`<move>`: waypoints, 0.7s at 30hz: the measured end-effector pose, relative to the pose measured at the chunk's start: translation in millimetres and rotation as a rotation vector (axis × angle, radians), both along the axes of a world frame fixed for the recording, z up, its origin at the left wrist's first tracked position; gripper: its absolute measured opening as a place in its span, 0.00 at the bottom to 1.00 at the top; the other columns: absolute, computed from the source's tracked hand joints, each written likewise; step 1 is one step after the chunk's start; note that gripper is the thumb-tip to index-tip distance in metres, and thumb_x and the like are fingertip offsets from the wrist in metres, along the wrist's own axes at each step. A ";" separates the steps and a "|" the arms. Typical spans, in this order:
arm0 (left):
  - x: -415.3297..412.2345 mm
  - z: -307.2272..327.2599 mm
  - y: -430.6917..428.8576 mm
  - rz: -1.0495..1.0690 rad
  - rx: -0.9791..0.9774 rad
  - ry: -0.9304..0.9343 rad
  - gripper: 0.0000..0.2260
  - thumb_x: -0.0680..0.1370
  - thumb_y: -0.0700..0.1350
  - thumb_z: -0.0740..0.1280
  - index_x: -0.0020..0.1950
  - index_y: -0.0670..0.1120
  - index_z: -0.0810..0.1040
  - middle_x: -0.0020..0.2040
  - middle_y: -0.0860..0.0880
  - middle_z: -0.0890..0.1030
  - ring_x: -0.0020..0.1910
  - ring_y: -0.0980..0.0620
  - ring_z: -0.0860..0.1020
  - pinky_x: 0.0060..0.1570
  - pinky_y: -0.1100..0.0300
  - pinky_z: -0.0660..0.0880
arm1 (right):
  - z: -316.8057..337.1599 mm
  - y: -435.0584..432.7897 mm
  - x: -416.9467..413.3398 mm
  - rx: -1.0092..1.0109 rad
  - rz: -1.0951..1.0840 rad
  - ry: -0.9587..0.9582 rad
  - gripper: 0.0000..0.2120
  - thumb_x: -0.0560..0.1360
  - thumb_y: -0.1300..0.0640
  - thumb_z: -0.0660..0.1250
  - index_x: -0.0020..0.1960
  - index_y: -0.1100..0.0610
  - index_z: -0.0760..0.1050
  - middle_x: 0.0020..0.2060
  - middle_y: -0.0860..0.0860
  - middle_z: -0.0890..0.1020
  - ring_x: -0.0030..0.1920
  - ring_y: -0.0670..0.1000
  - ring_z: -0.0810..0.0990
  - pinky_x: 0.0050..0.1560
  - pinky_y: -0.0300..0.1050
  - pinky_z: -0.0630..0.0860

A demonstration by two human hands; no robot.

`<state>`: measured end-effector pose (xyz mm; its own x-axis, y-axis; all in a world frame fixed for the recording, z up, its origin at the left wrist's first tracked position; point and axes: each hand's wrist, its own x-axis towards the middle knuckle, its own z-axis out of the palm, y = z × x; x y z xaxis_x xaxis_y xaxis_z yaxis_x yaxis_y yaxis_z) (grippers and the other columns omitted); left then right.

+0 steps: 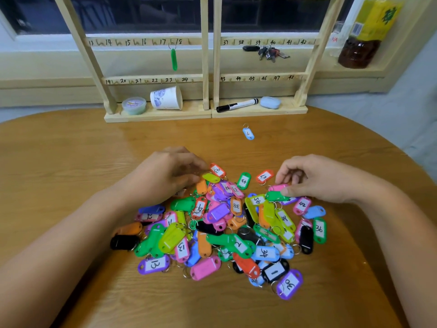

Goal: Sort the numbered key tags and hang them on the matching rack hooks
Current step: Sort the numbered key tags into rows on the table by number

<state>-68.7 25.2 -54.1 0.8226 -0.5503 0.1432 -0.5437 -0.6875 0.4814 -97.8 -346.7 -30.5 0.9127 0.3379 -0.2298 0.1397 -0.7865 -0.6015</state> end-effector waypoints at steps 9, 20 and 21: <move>0.6 -8.8 -7.6 -0.006 -0.004 0.001 0.04 0.79 0.53 0.75 0.52 0.57 0.83 0.54 0.59 0.79 0.55 0.55 0.77 0.55 0.51 0.77 | -4.1 -3.5 -1.6 0.030 -0.004 0.015 0.10 0.74 0.56 0.80 0.47 0.44 0.82 0.40 0.47 0.82 0.37 0.41 0.77 0.42 0.45 0.75; -3.0 2.0 7.9 0.409 -0.213 -0.114 0.08 0.82 0.54 0.72 0.53 0.53 0.89 0.43 0.56 0.86 0.40 0.56 0.82 0.43 0.58 0.76 | -2.6 -1.9 -0.3 -0.020 0.035 -0.111 0.18 0.72 0.69 0.76 0.44 0.44 0.82 0.46 0.41 0.80 0.46 0.45 0.80 0.45 0.43 0.78; -3.4 3.4 11.2 0.452 -0.290 -0.026 0.07 0.82 0.54 0.72 0.51 0.53 0.88 0.40 0.54 0.86 0.38 0.53 0.82 0.44 0.56 0.78 | -1.6 -2.0 -0.9 -0.012 0.040 -0.108 0.19 0.72 0.70 0.74 0.45 0.44 0.82 0.46 0.39 0.80 0.46 0.45 0.80 0.45 0.40 0.77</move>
